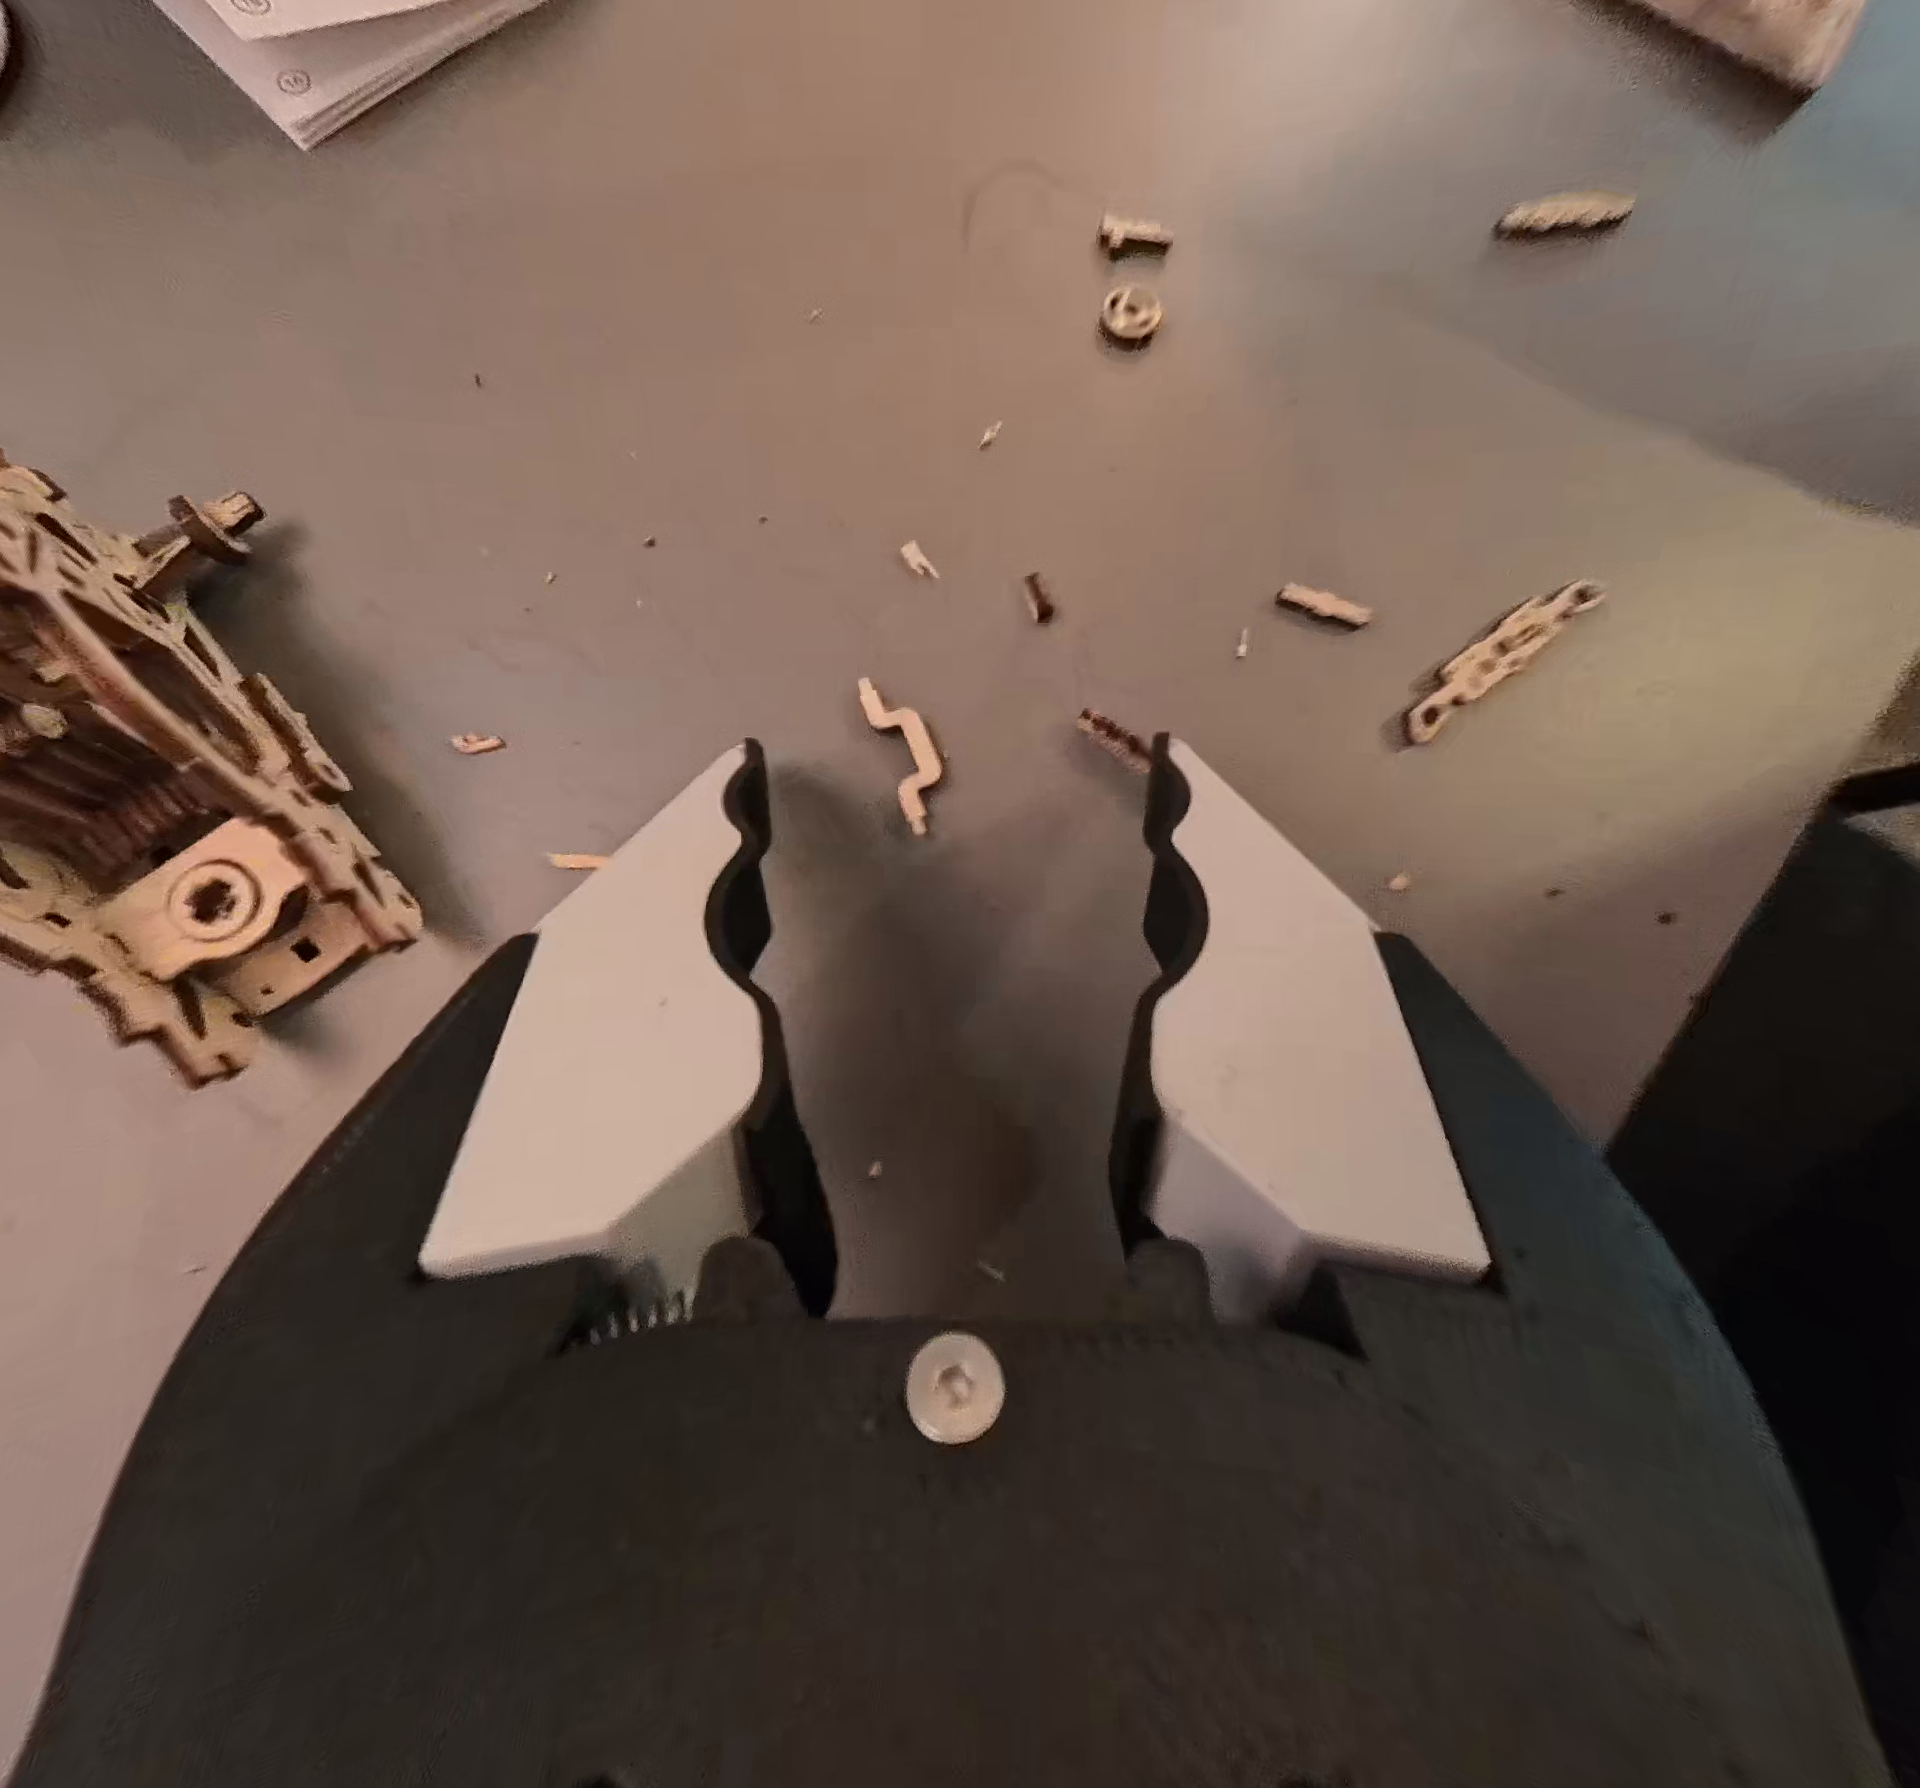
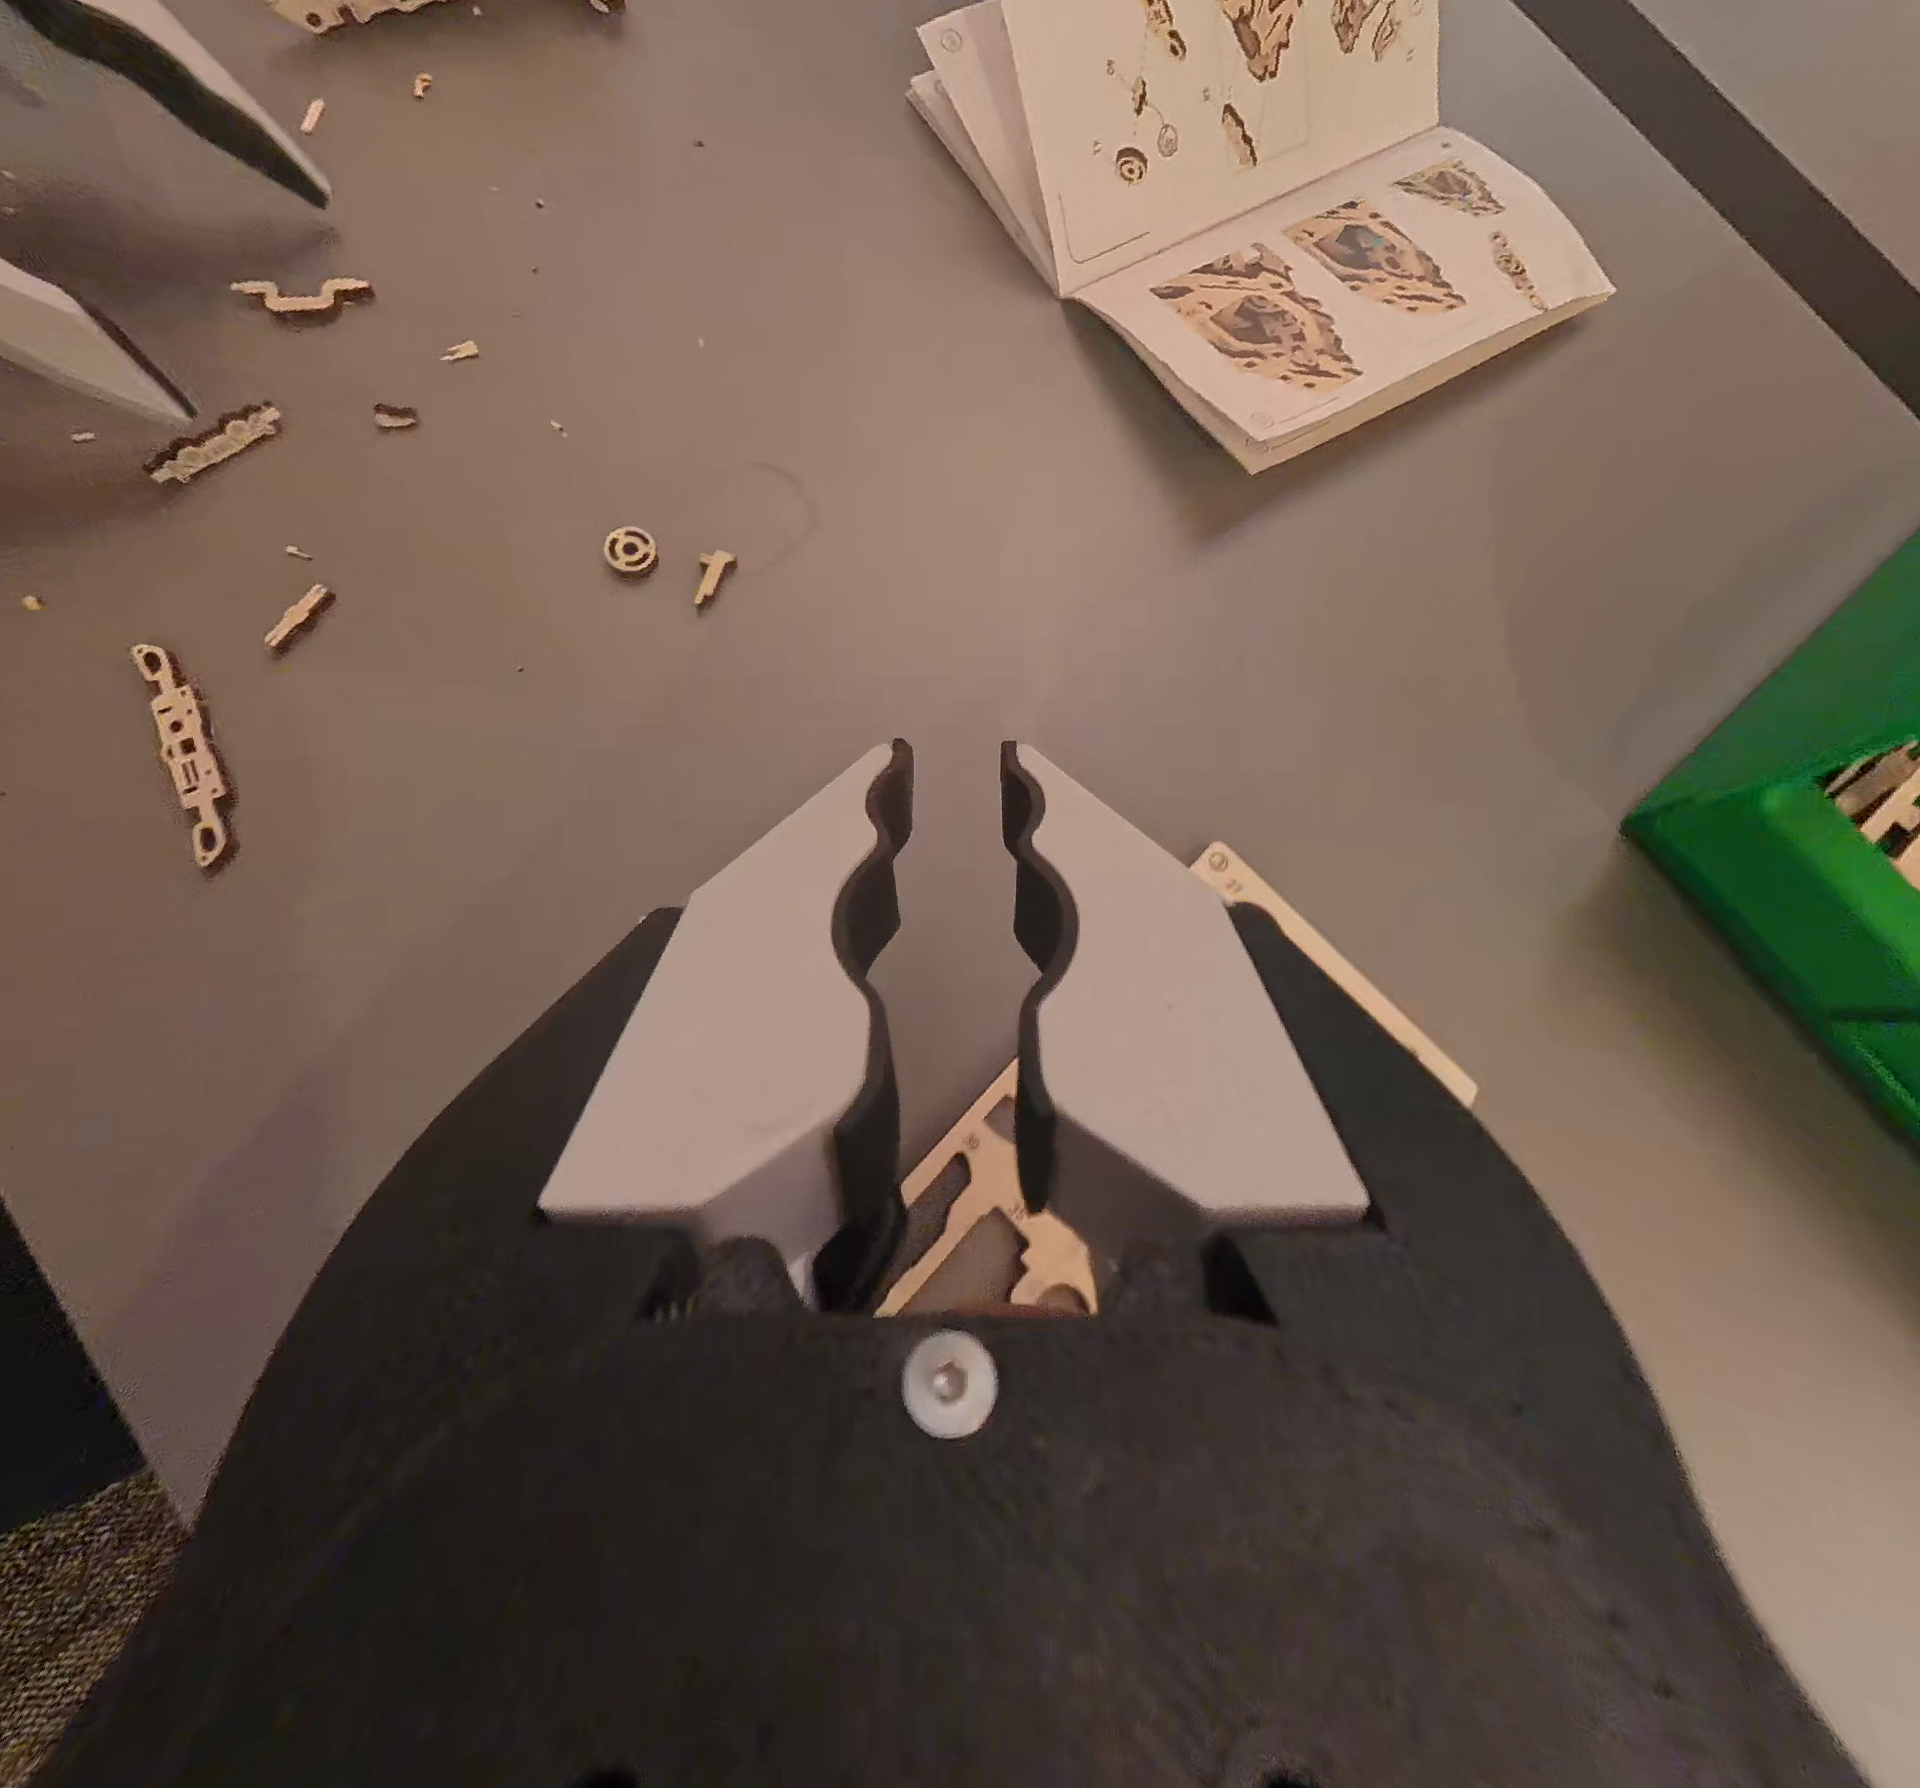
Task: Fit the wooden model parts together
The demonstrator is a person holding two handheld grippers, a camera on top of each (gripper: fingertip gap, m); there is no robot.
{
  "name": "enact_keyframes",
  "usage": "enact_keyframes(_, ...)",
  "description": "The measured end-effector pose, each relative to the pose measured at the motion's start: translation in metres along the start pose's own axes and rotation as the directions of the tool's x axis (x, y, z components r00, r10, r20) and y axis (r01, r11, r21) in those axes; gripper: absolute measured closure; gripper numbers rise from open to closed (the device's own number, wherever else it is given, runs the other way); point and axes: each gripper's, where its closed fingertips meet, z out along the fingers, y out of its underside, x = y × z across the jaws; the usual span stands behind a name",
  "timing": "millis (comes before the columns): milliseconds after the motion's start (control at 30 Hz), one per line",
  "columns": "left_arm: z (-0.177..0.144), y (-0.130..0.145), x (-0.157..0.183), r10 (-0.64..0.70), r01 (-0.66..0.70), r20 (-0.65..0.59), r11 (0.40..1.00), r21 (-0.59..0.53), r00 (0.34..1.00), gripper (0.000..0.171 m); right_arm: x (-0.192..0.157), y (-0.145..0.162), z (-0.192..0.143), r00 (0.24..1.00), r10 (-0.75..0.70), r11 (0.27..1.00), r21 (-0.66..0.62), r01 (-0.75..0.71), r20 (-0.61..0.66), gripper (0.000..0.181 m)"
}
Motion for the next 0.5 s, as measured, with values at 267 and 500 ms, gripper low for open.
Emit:
enact_keyframes(267, -0.002, 0.012, -0.008, 0.054, -0.050, 0.066, 0.996, -0.068, 0.996, 0.098, -0.007, 0.012, -0.010, 1.000, 0.026, 1.000, -0.010, -0.026, -0.011, 0.166)
enact_keyframes(500, -0.002, -0.003, -0.006, -0.027, 0.027, 0.032, 1.000, -0.012, 0.999, 0.092, -0.024, 0.009, -0.007, 0.999, 0.017, 1.000, 0.009, -0.017, 0.030, 0.164)
